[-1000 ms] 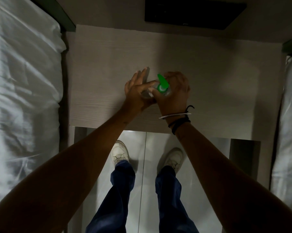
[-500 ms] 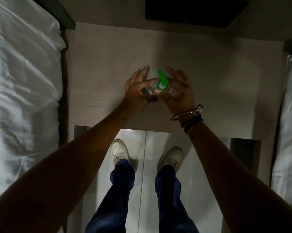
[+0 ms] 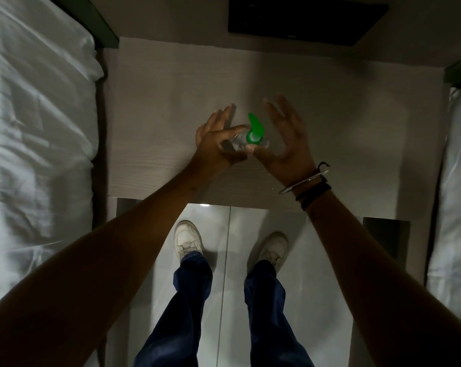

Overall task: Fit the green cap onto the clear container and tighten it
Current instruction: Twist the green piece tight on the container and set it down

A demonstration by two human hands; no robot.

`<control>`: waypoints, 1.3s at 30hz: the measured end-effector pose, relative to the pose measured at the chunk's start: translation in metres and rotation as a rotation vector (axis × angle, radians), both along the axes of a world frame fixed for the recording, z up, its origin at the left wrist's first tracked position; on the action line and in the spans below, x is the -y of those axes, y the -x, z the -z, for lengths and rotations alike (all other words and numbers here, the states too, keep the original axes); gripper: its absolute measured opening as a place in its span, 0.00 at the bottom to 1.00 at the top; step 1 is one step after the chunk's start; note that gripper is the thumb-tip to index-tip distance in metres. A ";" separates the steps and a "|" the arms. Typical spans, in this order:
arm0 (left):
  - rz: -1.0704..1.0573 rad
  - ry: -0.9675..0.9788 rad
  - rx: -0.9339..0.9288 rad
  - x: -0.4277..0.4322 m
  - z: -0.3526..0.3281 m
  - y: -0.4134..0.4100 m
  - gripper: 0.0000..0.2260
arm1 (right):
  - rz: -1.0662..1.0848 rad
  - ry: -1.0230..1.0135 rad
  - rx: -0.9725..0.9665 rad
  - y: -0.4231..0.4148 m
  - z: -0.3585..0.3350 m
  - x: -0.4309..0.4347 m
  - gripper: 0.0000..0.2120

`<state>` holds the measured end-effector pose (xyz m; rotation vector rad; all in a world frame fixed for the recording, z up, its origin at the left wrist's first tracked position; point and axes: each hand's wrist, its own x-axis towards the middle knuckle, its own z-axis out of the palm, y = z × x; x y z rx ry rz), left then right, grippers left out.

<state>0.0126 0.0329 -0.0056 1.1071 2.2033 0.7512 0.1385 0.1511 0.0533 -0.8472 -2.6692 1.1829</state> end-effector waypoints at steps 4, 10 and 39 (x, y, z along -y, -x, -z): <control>0.036 0.027 -0.003 -0.001 0.001 0.005 0.29 | -0.204 -0.156 -0.024 0.007 -0.021 -0.018 0.28; 0.026 0.056 -0.014 -0.001 -0.001 0.007 0.30 | -0.537 -0.310 0.179 0.030 -0.046 -0.038 0.17; -0.029 0.026 -0.058 0.007 0.016 -0.003 0.25 | 0.284 -0.313 0.356 0.035 -0.035 0.031 0.26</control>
